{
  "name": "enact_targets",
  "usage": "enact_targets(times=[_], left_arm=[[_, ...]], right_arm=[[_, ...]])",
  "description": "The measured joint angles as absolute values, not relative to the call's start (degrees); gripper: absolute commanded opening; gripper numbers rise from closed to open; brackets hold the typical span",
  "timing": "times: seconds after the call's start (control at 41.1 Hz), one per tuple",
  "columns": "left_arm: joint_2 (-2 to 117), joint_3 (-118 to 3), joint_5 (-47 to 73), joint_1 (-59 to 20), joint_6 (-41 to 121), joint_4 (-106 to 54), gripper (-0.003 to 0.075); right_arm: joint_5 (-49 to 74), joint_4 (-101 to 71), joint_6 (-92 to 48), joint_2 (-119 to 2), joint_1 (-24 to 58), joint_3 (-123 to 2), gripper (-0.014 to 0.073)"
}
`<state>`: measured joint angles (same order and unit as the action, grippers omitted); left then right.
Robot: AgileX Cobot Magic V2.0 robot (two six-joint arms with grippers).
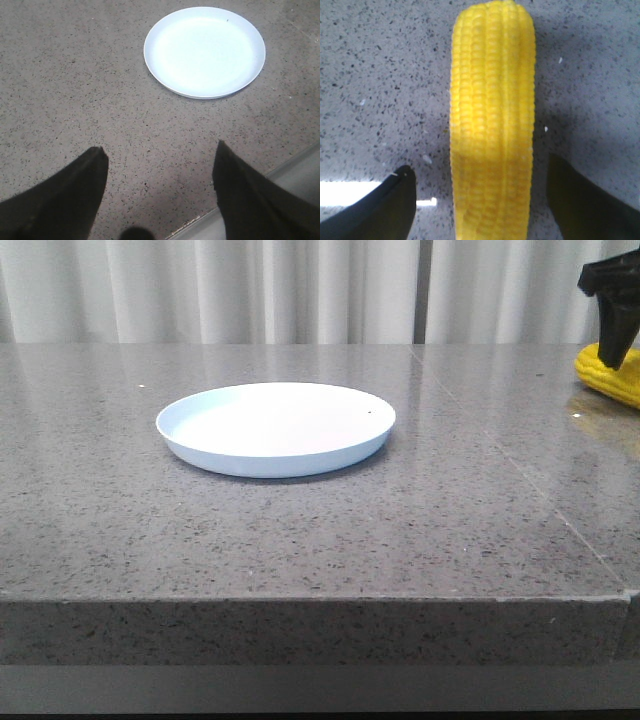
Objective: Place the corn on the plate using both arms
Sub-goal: 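Lower the right gripper over the yellow corn cob and grasp it, then lift the corn with the right gripper and carry it over the plate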
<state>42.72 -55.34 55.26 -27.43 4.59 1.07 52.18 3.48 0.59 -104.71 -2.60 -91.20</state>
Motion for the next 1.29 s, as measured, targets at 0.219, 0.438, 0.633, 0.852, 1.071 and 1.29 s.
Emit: enact_targets(times=[0.219,0.438,0.633,0.852,1.071,1.29], left_arm=[[42.72,-55.34,55.26,-27.43,4.59,1.07,0.0439],[42.72,-55.34,55.26,-27.43,4.59,1.07,0.0439],[42.72,-55.34,55.26,-27.43,4.59,1.07,0.0438],[42.72,-55.34,55.26,-27.43,4.59,1.07,0.0438],[42.72,-55.34,55.26,-27.43,4.59,1.07,0.0438],[42.72,-55.34,55.24,-27.43,4.59,1.07,0.0438]], right_arm=[[49.21,3.76,0.59,-108.07,-3.52,-91.42,0.0560],[47.07,3.85,0.59,-109.38,-3.72,-91.42,0.0327],[46.82,3.74,0.59,-109.38,-3.72,-91.42,0.0271],[46.82,2.79,0.59,-106.79,-3.16,-91.42,0.0270],[46.73,0.00,-1.48,-98.78,1.90,-91.42,0.0270],[46.26,-2.08,-1.85,-91.90,11.27,-91.42,0.0270]])
